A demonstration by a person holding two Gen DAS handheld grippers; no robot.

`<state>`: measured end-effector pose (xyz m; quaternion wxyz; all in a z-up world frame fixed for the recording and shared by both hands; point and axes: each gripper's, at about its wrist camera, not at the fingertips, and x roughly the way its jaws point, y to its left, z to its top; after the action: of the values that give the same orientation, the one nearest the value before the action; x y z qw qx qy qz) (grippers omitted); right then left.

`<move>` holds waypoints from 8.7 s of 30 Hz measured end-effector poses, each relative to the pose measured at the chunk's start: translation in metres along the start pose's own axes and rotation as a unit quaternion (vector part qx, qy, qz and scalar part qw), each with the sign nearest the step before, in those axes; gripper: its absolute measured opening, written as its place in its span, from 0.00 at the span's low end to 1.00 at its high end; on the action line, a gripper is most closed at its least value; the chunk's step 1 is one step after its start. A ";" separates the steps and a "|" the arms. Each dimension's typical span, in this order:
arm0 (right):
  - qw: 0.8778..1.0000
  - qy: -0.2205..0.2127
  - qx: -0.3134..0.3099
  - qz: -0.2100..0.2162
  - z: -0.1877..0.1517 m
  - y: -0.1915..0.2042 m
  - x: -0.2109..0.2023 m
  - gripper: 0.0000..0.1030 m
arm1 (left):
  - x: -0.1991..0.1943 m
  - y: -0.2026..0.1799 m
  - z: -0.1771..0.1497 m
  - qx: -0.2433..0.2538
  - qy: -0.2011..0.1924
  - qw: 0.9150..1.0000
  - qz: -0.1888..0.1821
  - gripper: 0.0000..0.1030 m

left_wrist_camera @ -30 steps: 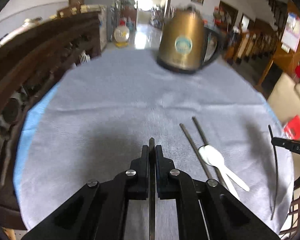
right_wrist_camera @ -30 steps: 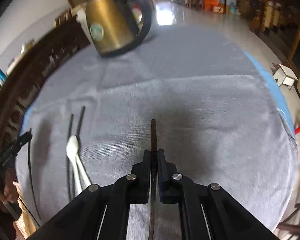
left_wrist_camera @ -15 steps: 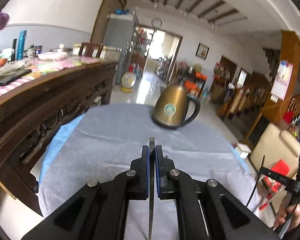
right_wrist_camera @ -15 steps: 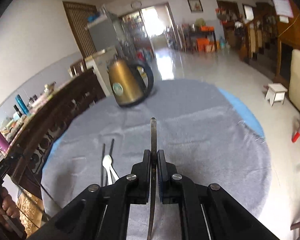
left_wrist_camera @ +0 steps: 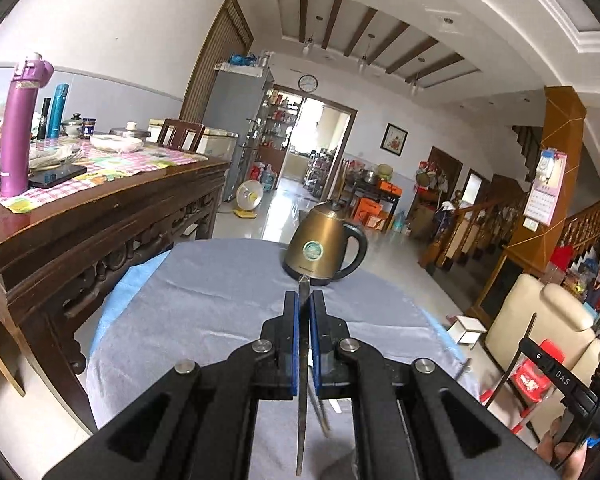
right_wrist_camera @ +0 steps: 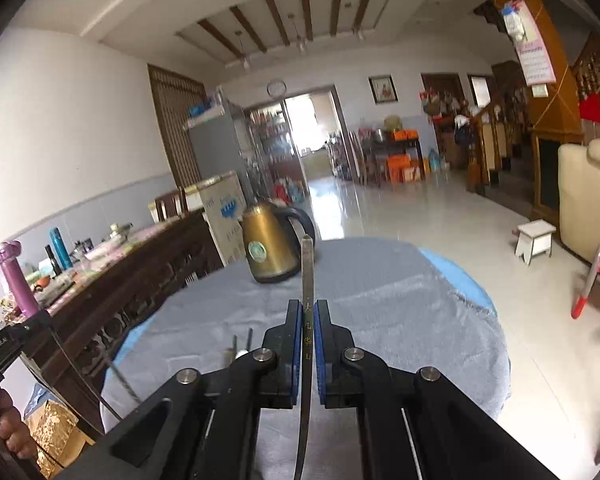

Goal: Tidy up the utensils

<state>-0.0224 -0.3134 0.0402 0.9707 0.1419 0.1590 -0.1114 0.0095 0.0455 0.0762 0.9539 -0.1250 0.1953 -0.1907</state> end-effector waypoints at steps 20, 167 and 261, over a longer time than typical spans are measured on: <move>0.993 -0.091 -0.032 0.071 -0.006 0.075 -0.042 0.07 | -0.041 -0.043 0.020 0.006 -0.045 0.996 -0.076 0.05; 0.921 0.354 -0.033 0.162 -0.108 0.062 0.334 0.31 | 0.169 0.080 -0.125 0.032 0.324 0.927 0.184 0.62; 0.951 0.303 0.011 0.066 -0.113 -0.028 0.284 0.33 | 0.332 -0.002 -0.107 0.149 0.332 0.931 -0.006 0.05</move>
<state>0.2015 -0.3529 -0.1656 0.8803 0.1899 0.4347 -0.0006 0.2468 -0.1110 -0.1267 0.8408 0.0879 0.4698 -0.2540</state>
